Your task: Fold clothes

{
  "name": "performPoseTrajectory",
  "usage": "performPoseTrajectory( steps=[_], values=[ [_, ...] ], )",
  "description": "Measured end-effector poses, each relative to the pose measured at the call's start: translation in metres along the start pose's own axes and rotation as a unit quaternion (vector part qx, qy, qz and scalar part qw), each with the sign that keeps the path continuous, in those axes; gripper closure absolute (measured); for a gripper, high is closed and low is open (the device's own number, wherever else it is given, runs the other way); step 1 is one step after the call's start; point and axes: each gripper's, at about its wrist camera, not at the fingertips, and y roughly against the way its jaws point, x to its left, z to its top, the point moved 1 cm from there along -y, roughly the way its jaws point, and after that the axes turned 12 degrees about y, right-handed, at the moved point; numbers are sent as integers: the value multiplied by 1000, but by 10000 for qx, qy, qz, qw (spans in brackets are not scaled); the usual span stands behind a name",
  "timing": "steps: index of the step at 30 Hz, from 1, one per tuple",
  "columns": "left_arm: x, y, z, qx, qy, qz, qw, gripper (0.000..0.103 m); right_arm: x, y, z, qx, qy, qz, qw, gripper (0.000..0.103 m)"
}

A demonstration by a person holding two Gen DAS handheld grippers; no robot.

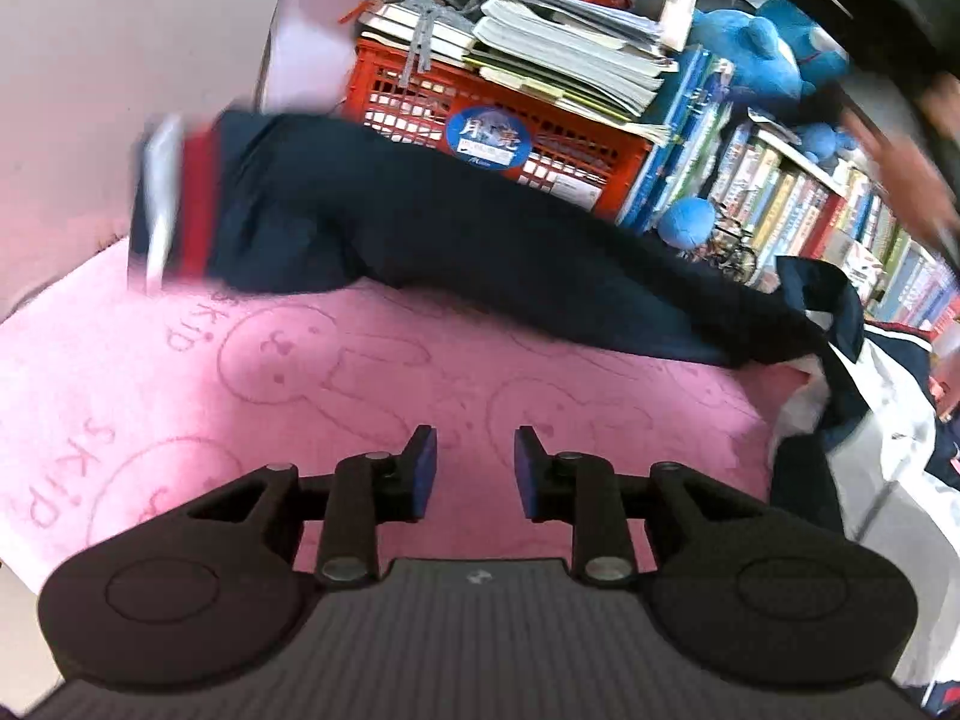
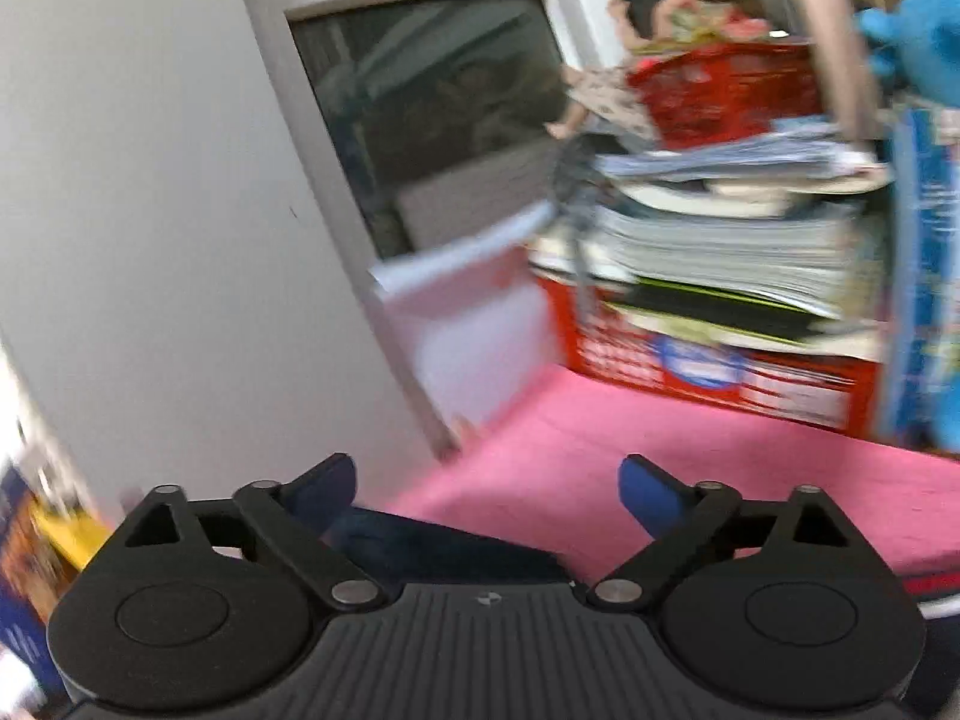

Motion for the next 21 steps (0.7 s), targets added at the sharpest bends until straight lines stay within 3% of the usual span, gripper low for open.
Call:
performPoseTrajectory(
  steps=[5, 8, 10, 12, 14, 15, 16, 18, 21],
  values=[
    [8, -5, 9, -6, 339, 278, 9990, 76, -35, 45, -63, 333, 465, -1420, 9882, 2],
    [14, 6, 10, -116, 377, 463, 9981, 76, -52, 39, -106, 837, 628, -1787, 9783, 4],
    [14, 21, 11, -238, 374, 597, 9972, 73, -56, 24, -129, 1233, 532, -1530, 9791, 6],
    [17, 36, 15, -373, 434, 718, 9958, 66, -47, 13, -151, 1619, 627, -995, 9798, 7],
    [18, 50, 25, -569, 521, 846, 9934, 34, -27, 6, -170, 1925, 1147, -757, 9716, 6],
    [19, 57, 31, -679, 559, 891, 9921, 7, -15, 5, -179, 2027, 1498, -723, 9650, 5],
    [19, 63, 37, -781, 593, 897, 9911, 0, -5, 7, -186, 1992, 1792, -734, 9606, 5],
    [23, 66, 50, -846, 733, 872, 9899, 0, 8, 16, -195, 1850, 2163, -724, 9559, 4],
    [30, 53, 67, -590, 1271, 667, 9879, 0, 5, 30, -201, 1818, 2063, -526, 9600, 4]
  ],
)
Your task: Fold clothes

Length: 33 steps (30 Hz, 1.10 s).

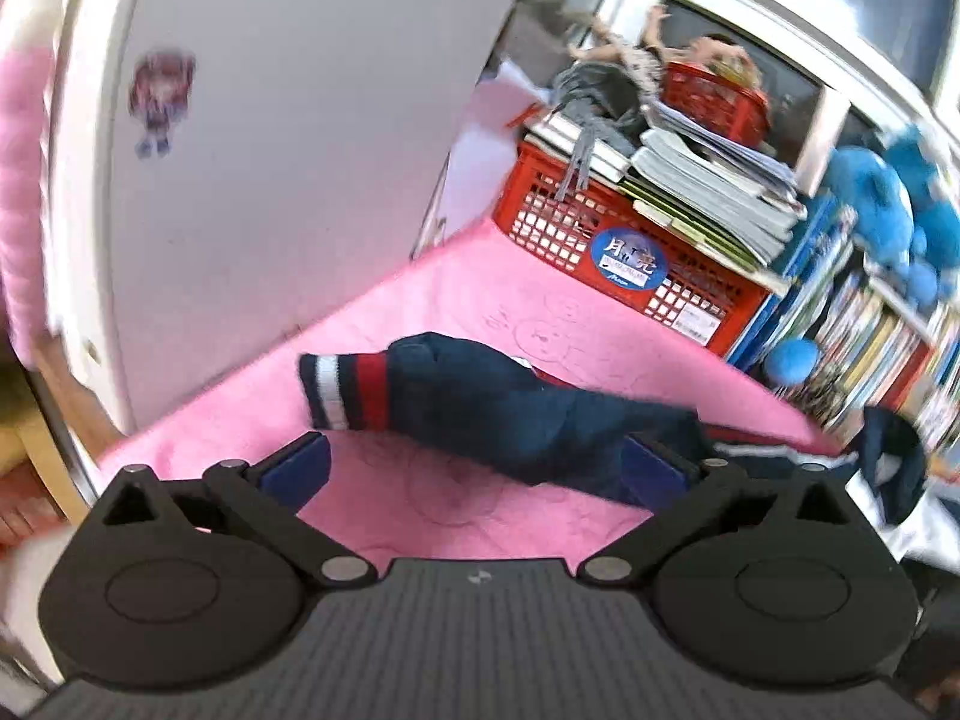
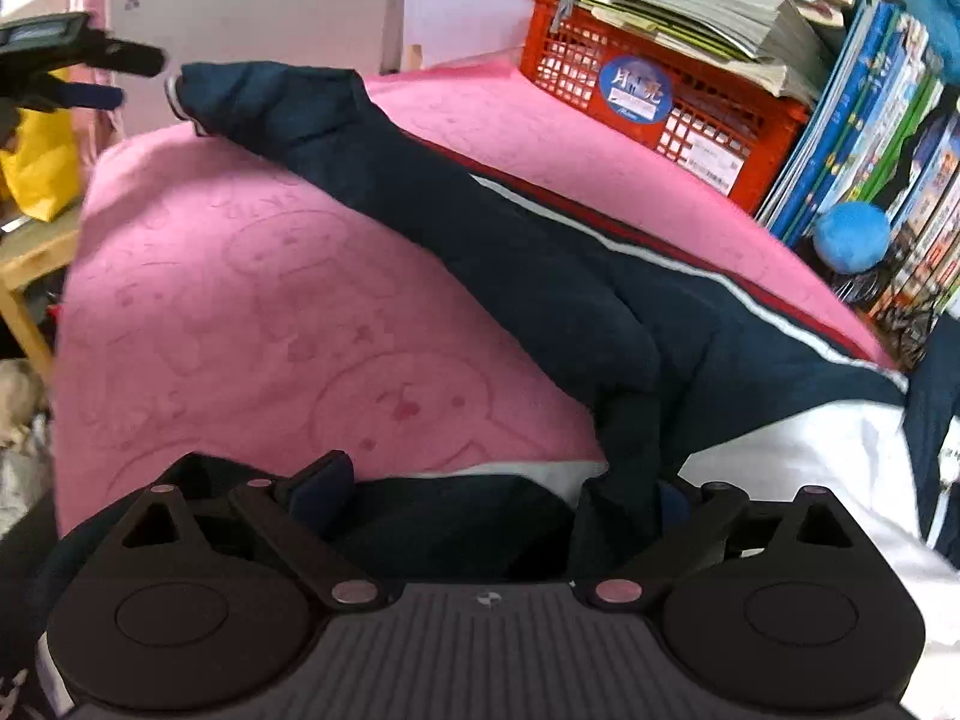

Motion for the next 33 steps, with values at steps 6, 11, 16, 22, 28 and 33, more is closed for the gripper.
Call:
performPoseTrajectory(
  steps=[6, 11, 16, 22, 28, 33],
  values=[
    [1, -52, 14, 176, 855, 418, 9953, 1, 8, 12, -13, -112, -130, 43, 9998, 4],
    [-12, -84, 4, 84, 537, 695, 9961, 66, 10, 24, -23, -141, -112, 314, 9993, 4],
    [-57, -86, 9, -507, -395, 495, 9967, 94, 5, 41, -40, -436, -390, 540, 9968, 5],
    [-131, -86, 11, -2729, -2606, 1258, 9175, 92, -12, 86, -56, -1175, -987, 496, 9869, 5],
    [-118, -169, 12, -1696, -2815, 1898, 9252, 91, -44, 128, -97, -1298, -1871, -418, 9728, 2],
    [-105, -200, 6, -1268, -2712, 2028, 9323, 88, -63, 116, -103, -944, -2235, -685, 9677, 14]
  ],
)
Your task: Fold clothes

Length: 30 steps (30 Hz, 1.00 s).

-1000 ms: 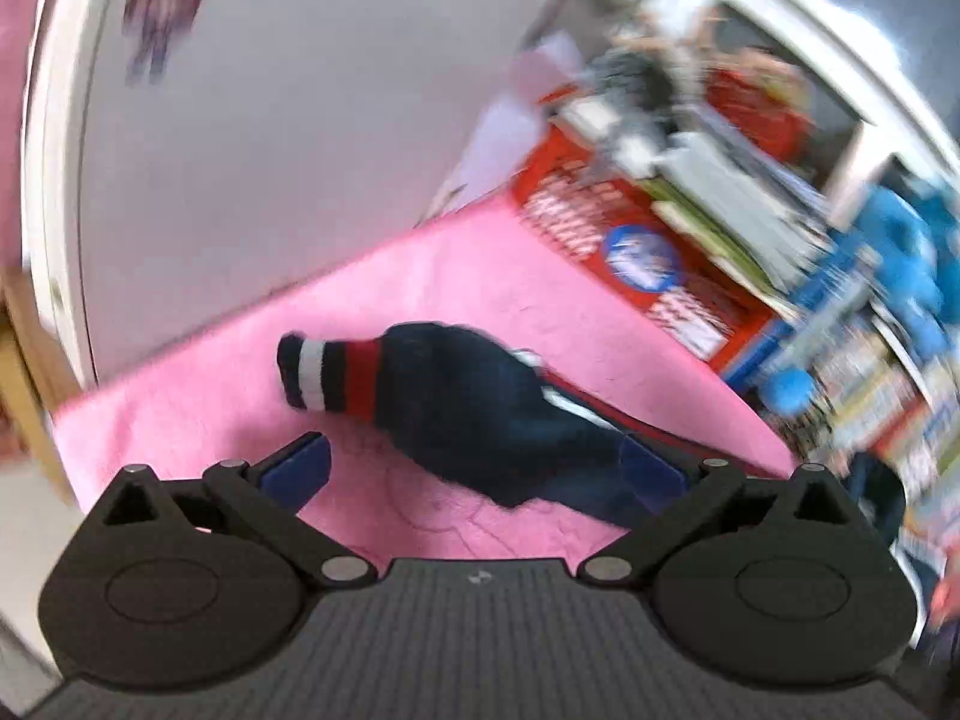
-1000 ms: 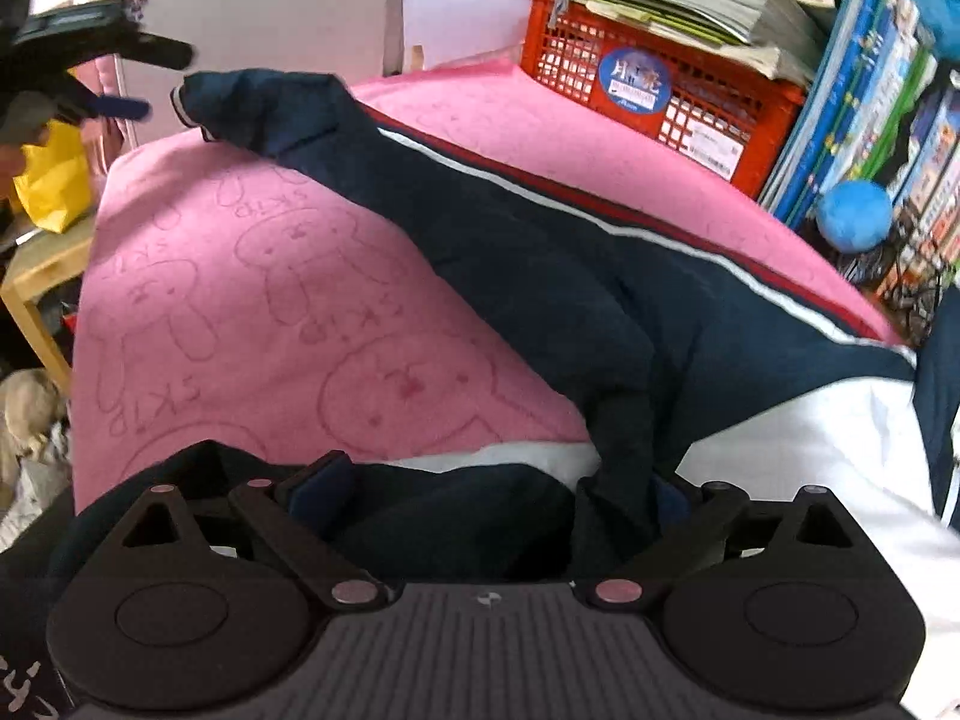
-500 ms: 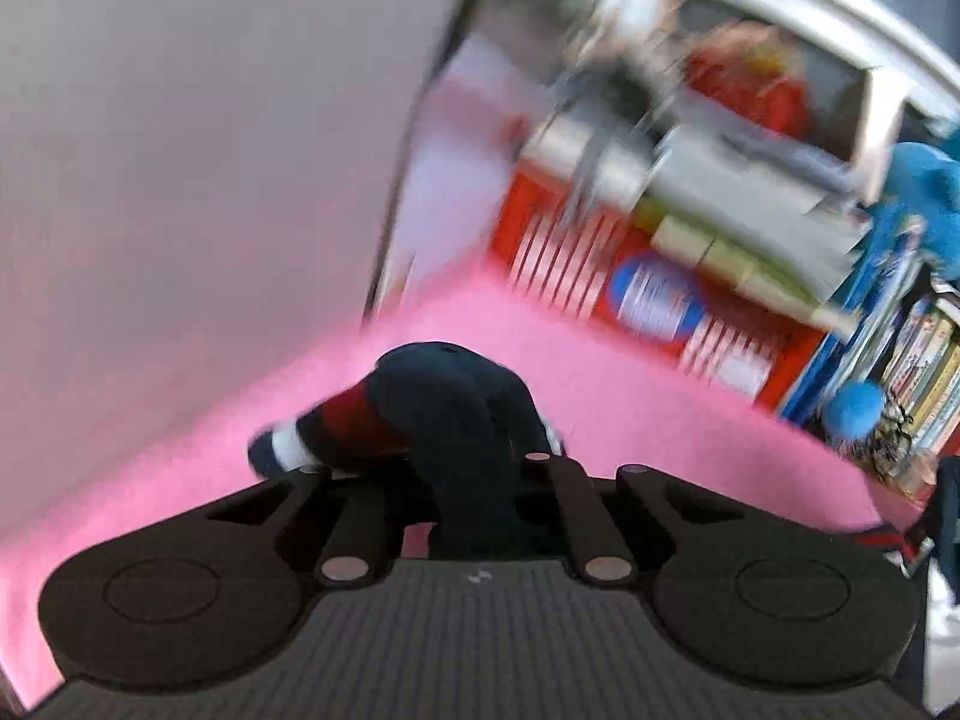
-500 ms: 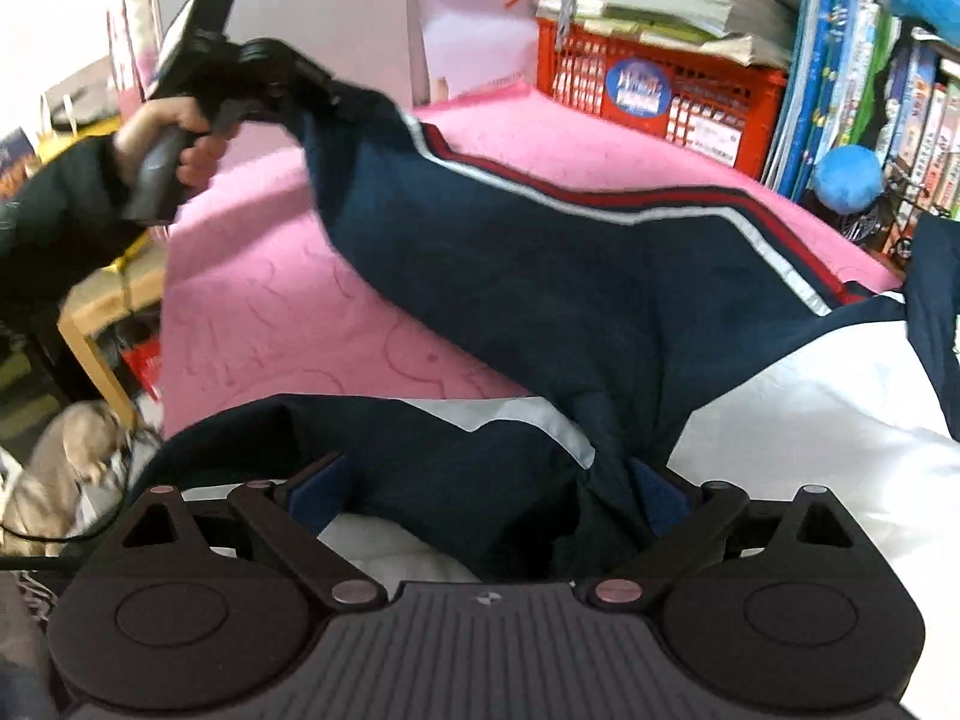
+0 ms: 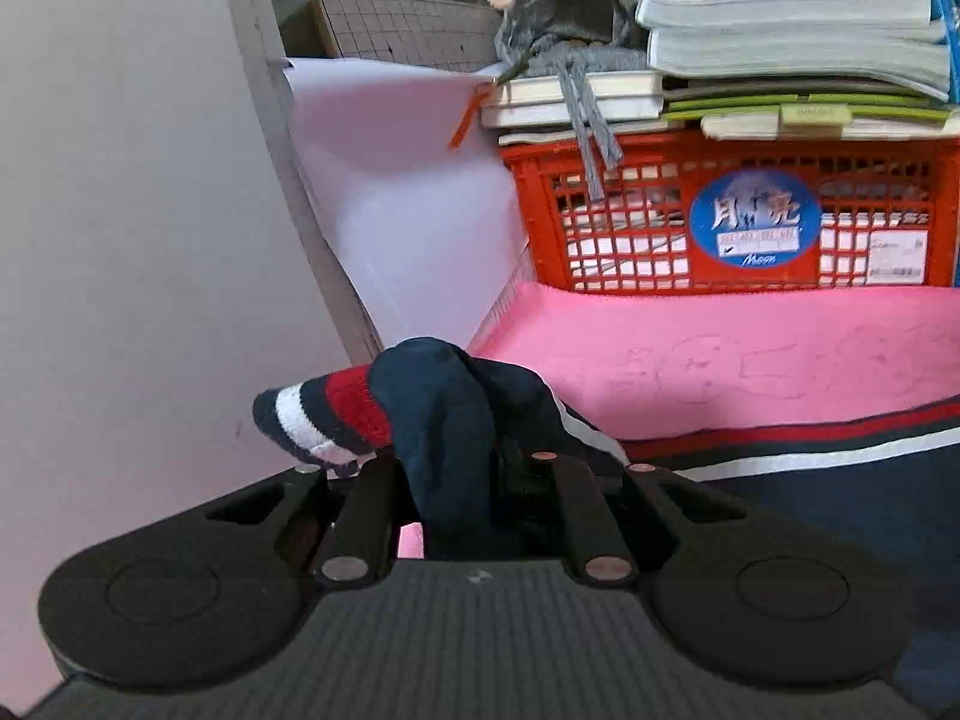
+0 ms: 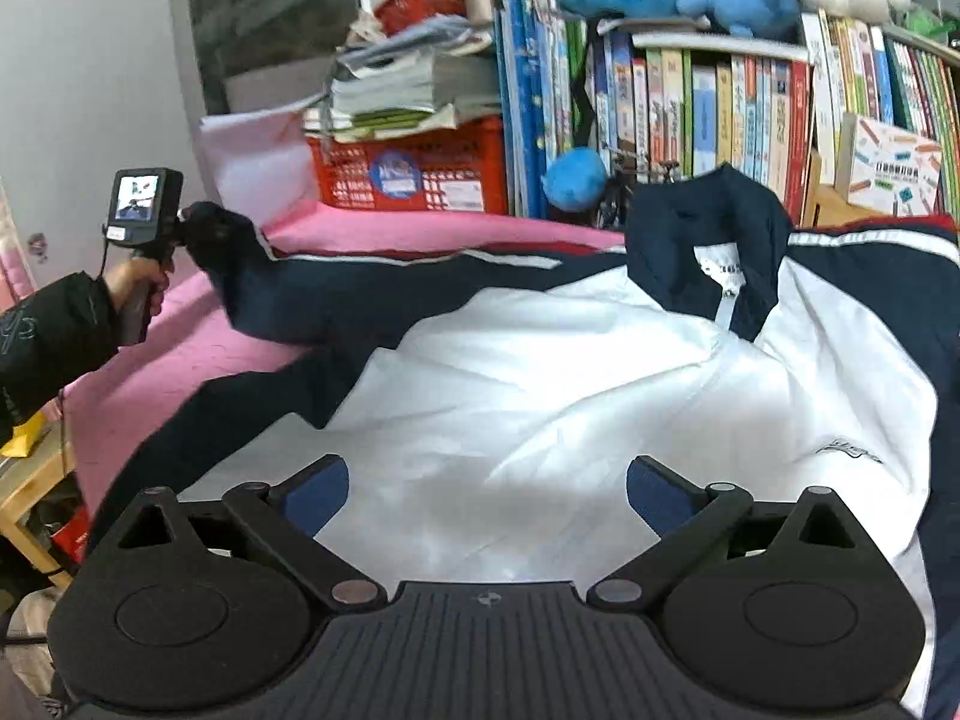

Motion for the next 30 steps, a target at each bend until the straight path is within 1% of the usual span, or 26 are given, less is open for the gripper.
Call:
performPoseTrajectory(
  steps=[1, 2, 3, 6, 7, 8, 9, 10, 11, 12, 13, 14, 15, 16, 17, 19, 20, 21, 22, 23, 24, 25, 26, 28, 29, 30],
  values=[
    [0, -2, 2, -17, 25, -2, 10000, 87, 3, -10, 6, 82, -8, 23, 10000, 30],
    [0, -3, 5, -11, 80, -15, 10000, 87, 5, -24, 14, 191, -67, 56, 9998, 64],
    [1, -4, 9, 1, 159, -38, 9999, 86, 7, -40, 21, 308, -153, 93, 9994, 80],
    [5, -3, 22, -2, 352, -95, 9993, 85, 28, -94, 46, 615, 55, 219, 9979, 81],
    [5, -4, 27, 71, 459, -126, 9988, 79, 40, -110, 53, 683, 292, 171, 9971, 81],
    [5, -10, 34, 319, 690, -251, 9968, 74, 53, -125, 60, 732, 537, 95, 9958, 81],
    [9, -17, 39, 715, 1041, -581, 9903, 63, 63, -137, 68, 663, 731, 33, 9951, 81],
    [16, -23, 41, 1139, 1430, -1028, 9778, 47, 71, -146, 76, 569, 841, 91, 9948, 81],
    [23, -25, 41, 1410, 1782, -1406, 9636, 38, 75, -155, 82, 512, 874, 319, 9943, 80],
    [30, -23, 38, 1519, 2097, -1712, 9506, 28, 78, -163, 88, 489, 785, 602, 9939, 78],
    [37, -21, 34, 1626, 2408, -2015, 9354, 25, 78, -169, 91, 509, 610, 856, 9932, 65],
    [42, -17, 31, 1698, 2611, -2238, 9235, 23, 76, -171, 92, 524, 399, 1101, 9917, 56],
    [44, -12, 27, 1739, 2672, -2354, 9181, 22, 76, -167, 90, 483, 236, 1322, 9898, 42],
    [47, -6, 24, 1757, 2676, -2422, 9159, 22, 74, -159, 87, 377, 151, 1497, 9879, 41],
    [50, 0, 22, 1714, 2610, -2418, 9187, 22, 72, -146, 82, 237, 132, 1595, 9868, 41],
    [52, 16, 17, 1472, 2295, -2113, 9386, 21, 63, -116, 70, -1, 151, 1490, 9887, 38],
    [52, 23, 15, 1297, 2076, -1855, 9517, 21, 53, -99, 62, -121, 103, 1340, 9909, 36],
    [50, 28, 13, 1081, 1778, -1506, 9664, 20, 40, -81, 52, -246, 20, 1146, 9931, 29],
    [46, 26, 12, 971, 1505, -1161, 9770, 19, 26, -64, 41, -325, -116, 893, 9954, 23],
    [42, 20, 12, 977, 1293, -838, 9832, 20, 11, -48, 29, -375, -283, 603, 9971, 22],
    [40, 13, 13, 1060, 1211, -651, 9848, 21, -4, -34, 17, -359, -434, 298, 9980, 22],
    [41, 8, 15, 1189, 1335, -703, 9814, 25, -18, -23, 6, -282, -582, -13, 9979, 22],
    [43, 8, 17, 1218, 1549, -893, 9763, 28, -31, -14, -5, -187, -764, -314, 9964, 22],
    [45, 22, 22, 926, 1878, -1323, 9689, 29, -52, 7, -28, -144, -1114, -738, 9909, 22],
    [43, 32, 24, 724, 1852, -1355, 9706, 28, -61, 17, -40, -140, -1282, -929, 9873, 22],
    [36, 42, 26, 519, 1579, -1055, 9804, 23, -70, 29, -50, -181, -1439, -1111, 9832, 22]
  ],
)
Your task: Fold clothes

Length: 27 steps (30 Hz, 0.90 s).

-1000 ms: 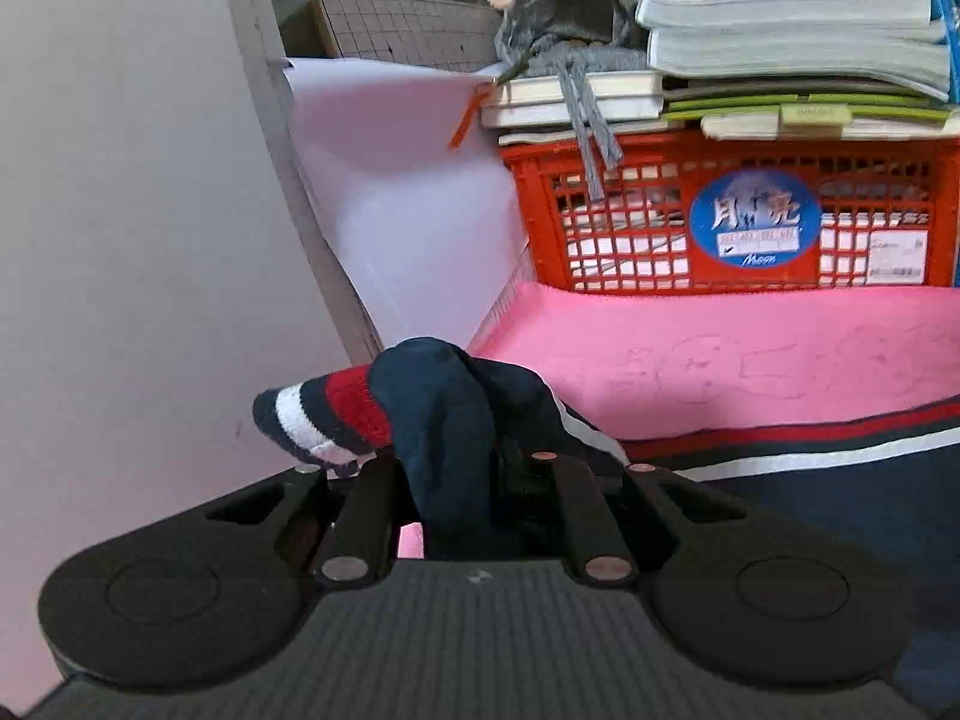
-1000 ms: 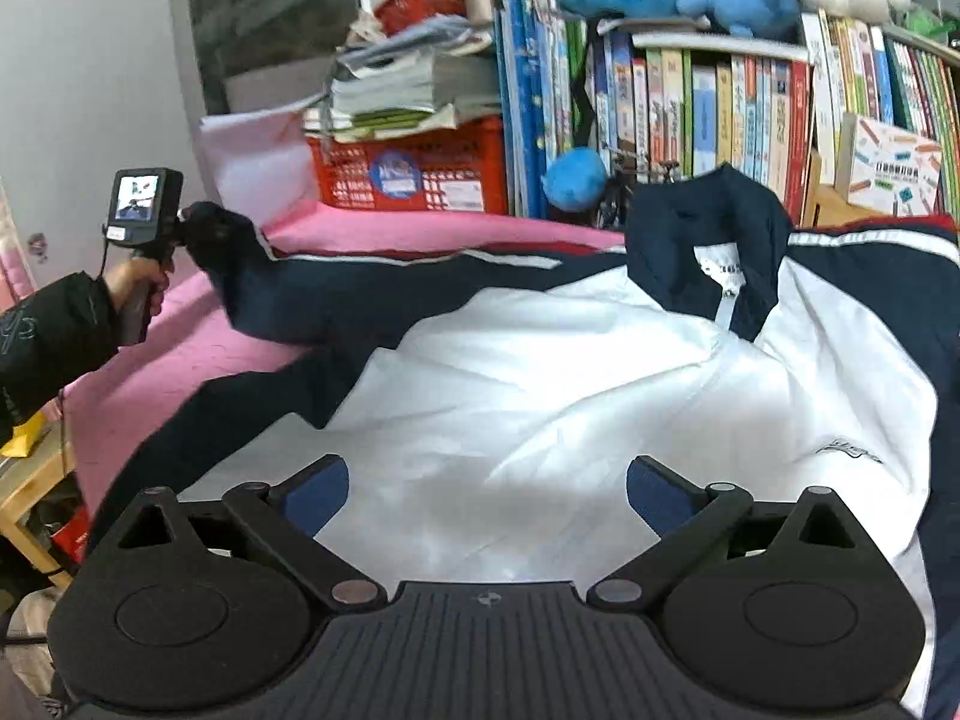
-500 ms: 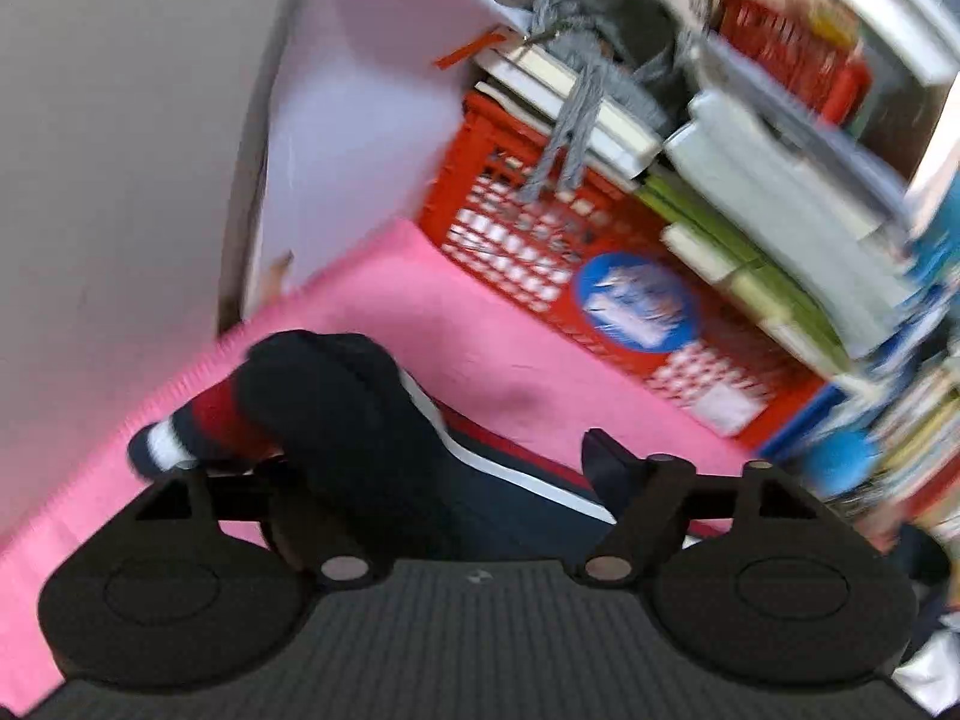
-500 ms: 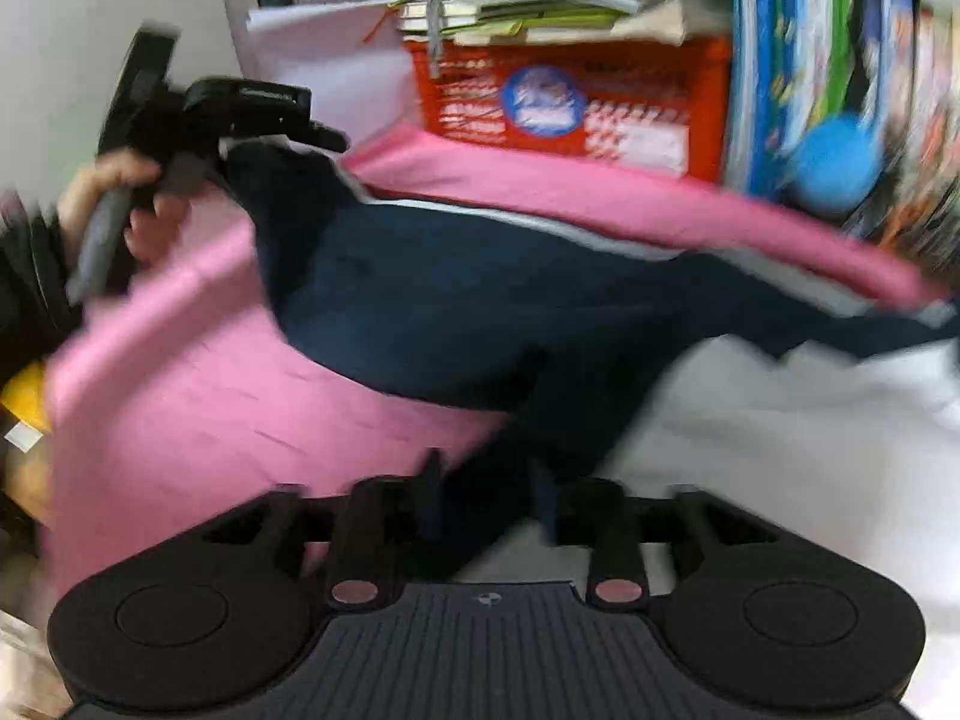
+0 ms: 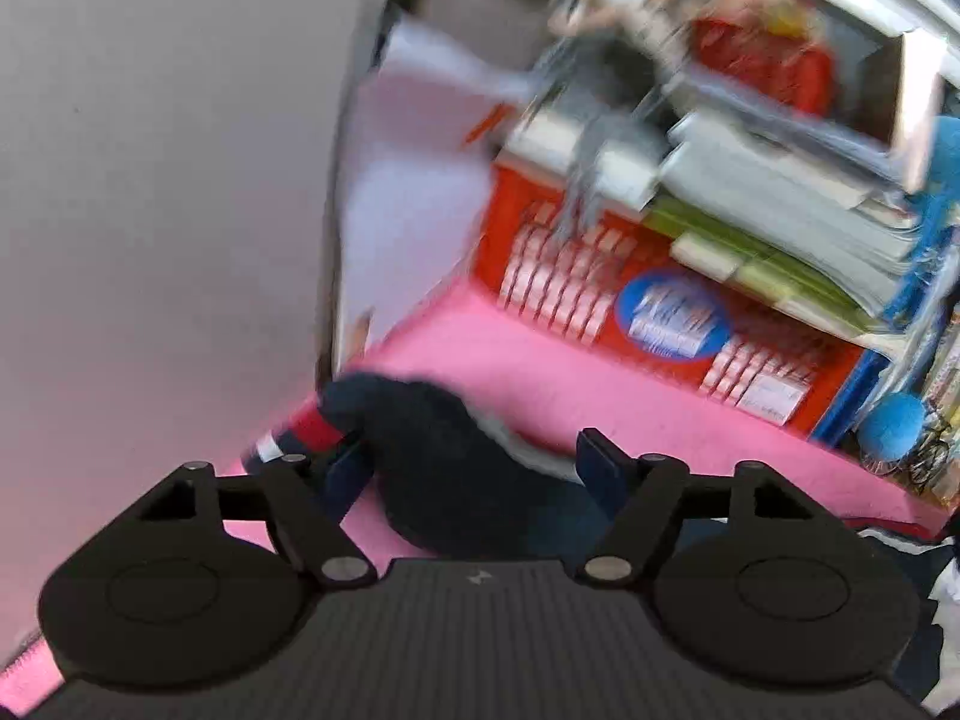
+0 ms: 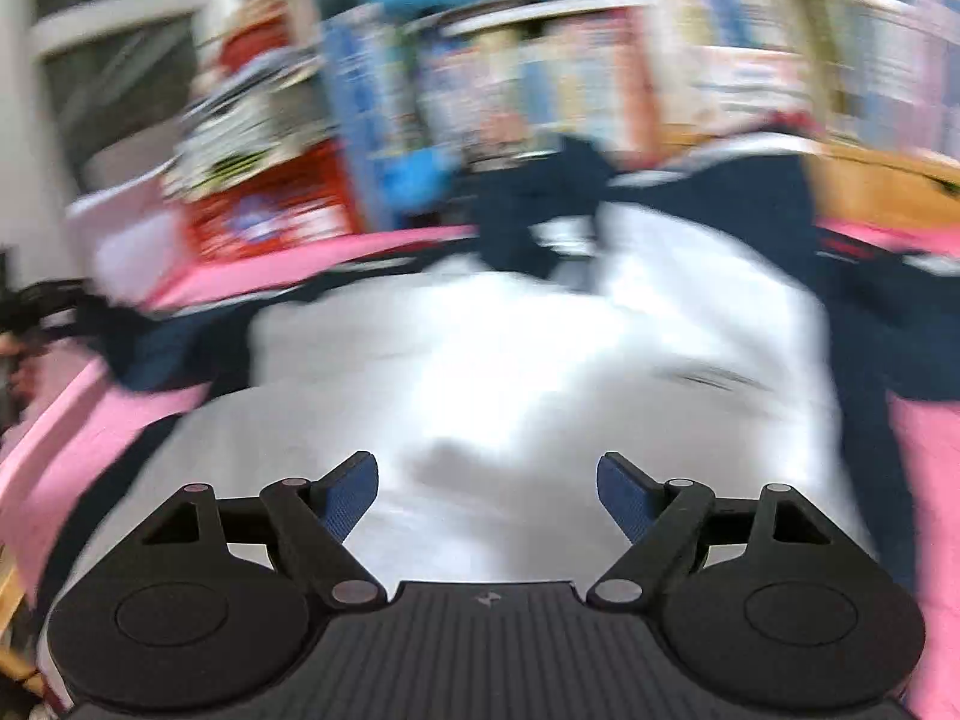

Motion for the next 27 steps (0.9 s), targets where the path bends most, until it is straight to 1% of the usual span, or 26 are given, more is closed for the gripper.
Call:
performPoseTrajectory(
  steps=[1, 2, 3, 4, 5, 6, 7, 8, 9, 10, 12, 14, 17, 18, 19, 20, 21, 22, 23, 25, 27],
  values=[
    [-9, 4, -2, -126, -276, 516, 9982, 16, -14, 11, -6, -115, -200, -190, 9996, 22],
    [-18, 4, -5, -143, -460, 1108, 9927, 16, -28, 18, -11, -258, -437, -372, 9980, 22],
    [-22, 4, -6, -59, -503, 1499, 9874, 16, -44, 25, -17, -410, -715, -540, 9951, 22],
    [-21, 6, -7, 126, -317, 1476, 9885, 17, -63, 32, -22, -556, -1064, -705, 9903, 22],
    [-17, 12, -8, 267, -36, 1105, 9935, 17, -82, 37, -26, -696, -1441, -867, 9833, 22],
    [-15, 20, -11, 366, 207, 605, 9973, 17, -100, 42, -31, -808, -1819, -1018, 9747, 22],
    [-17, 29, -15, 459, 321, 186, 9983, 17, -119, 45, -35, -907, -2231, -1173, 9635, 22],
    [-24, 38, -20, 511, 270, -56, 9983, 17, -139, 46, -40, -988, -2596, -1296, 9519, 22],
    [-32, 45, -25, 524, 133, -189, 9984, 17, -156, 42, -42, -1042, -2853, -1368, 9429, 21],
    [-41, 53, -31, 526, -29, -341, 9980, 17, -169, 35, -41, -1049, -3014, -1411, 9371, 21],
    [-57, 67, -42, 529, -273, -642, 9962, 16, -195, 18, -36, -963, -3222, -1518, 9295, 21],
    [-67, 80, -52, 684, -307, -986, 9923, 16, -208, -2, -26, -771, -3211, -1762, 9273, 20],
    [-76, 100, -76, 970, -300, -1631, 9814, 13, -219, -34, -12, -557, -3058, -2245, 9236, 13],
    [-81, 107, -86, 1043, -365, -1841, 9767, 11, -222, -43, -8, -521, -2974, -2410, 9224, 14],
    [-88, 112, -96, 1110, -534, -2041, 9712, 8, -224, -52, -4, -484, -2889, -2574, 9208, 43],
    [-94, 116, -106, 1170, -742, -2149, 9668, 7, -227, -61, 0, -353, -2797, -2743, 9194, 74],
    [-100, 119, -113, 1210, -936, -2168, 9642, 7, -232, -66, 4, -176, -2780, -2877, 9163, 99],
    [-104, 120, -119, 1252, -1071, -2178, 9620, 7, -237, -66, 6, -110, -2845, -2892, 9139, 99],
    [-106, 120, -122, 1296, -1141, -2180, 9606, 7, -242, -59, 8, -122, -2768, -3088, 9099, 99],
    [-108, 118, -128, 1408, -1235, -2187, 9576, 6, -252, -39, 13, -161, -2406, -3758, 8948, 99],
    [-106, 113, -130, 1570, -1163, -2163, 9566, 5, -261, -17, 16, -207, -2083, -4393, 8736, 98]
  ],
)
